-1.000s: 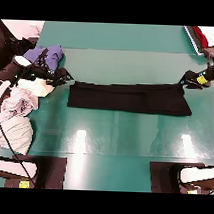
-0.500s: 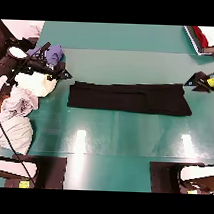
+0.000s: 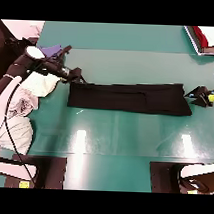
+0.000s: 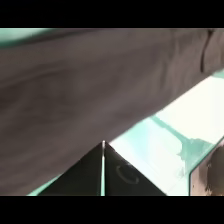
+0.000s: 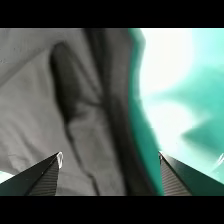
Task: Fold the shirts.
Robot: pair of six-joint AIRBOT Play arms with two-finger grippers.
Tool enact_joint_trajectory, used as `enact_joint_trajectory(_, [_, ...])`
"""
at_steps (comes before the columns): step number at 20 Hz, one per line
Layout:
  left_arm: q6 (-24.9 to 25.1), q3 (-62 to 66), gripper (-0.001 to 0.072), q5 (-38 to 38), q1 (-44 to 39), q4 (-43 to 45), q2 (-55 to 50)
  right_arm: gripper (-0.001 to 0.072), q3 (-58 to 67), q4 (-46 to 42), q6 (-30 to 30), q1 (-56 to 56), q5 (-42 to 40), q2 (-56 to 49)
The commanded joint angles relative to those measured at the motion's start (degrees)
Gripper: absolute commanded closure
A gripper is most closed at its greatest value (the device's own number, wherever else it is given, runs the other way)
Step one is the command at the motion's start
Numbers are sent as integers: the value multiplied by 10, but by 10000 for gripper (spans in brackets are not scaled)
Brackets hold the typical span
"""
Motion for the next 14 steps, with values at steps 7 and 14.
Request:
enact_joint_trajectory(7, [-1, 1, 680, 95, -130, 4, -4, 265, 41, 14, -17, 74, 46, -71])
enact_joint_trajectory(14, [-21, 44, 681, 201, -185, -4, -68, 696, 63, 50, -17, 131, 82, 17])
